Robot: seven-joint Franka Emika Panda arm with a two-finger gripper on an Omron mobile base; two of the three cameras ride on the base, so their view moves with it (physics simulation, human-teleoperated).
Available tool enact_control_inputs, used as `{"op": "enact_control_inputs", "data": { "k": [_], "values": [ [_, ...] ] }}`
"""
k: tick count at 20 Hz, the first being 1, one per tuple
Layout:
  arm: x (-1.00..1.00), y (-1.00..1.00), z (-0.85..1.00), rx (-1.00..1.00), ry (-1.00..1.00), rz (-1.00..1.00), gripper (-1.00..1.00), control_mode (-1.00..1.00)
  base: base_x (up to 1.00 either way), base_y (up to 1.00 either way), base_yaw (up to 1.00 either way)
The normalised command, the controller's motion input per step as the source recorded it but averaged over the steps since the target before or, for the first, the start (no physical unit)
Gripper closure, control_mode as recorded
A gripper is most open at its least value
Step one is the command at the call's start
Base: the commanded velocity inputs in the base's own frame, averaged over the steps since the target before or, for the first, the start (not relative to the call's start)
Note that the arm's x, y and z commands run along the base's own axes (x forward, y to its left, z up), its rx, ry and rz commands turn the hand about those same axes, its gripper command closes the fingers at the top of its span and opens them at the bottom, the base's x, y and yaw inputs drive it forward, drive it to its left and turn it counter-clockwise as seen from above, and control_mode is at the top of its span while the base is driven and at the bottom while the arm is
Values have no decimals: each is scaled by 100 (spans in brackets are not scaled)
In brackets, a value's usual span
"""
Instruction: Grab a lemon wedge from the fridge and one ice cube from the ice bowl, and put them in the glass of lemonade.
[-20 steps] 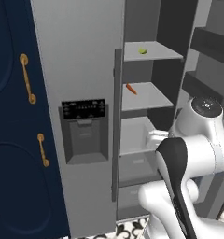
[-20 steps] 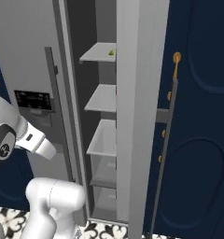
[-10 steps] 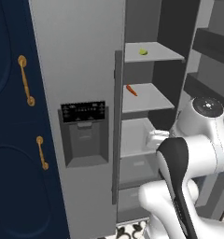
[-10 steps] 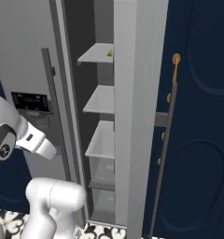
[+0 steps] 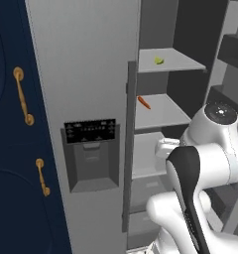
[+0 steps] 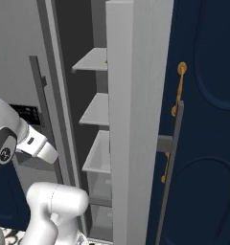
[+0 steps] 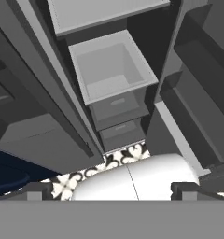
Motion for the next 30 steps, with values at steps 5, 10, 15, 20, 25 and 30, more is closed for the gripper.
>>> {"op": "enact_control_inputs", "data": {
  "k": [5,10,15,20,25,30],
  "values": [
    [0,-6,0,0,0,0,-100,-100,17,-18,0],
    [9,-36,4,2,-1,1,-100,-100,0,0,0],
    [56,-8,29,0,-3,4,-100,-100,0,0,0],
    [31,0,47,0,-7,0,-100,-100,0,0,0],
    [21,-1,51,0,-7,0,-100,-100,0,0,0],
    [11,-21,40,0,-11,0,-100,-100,0,0,0]
  ]
}}
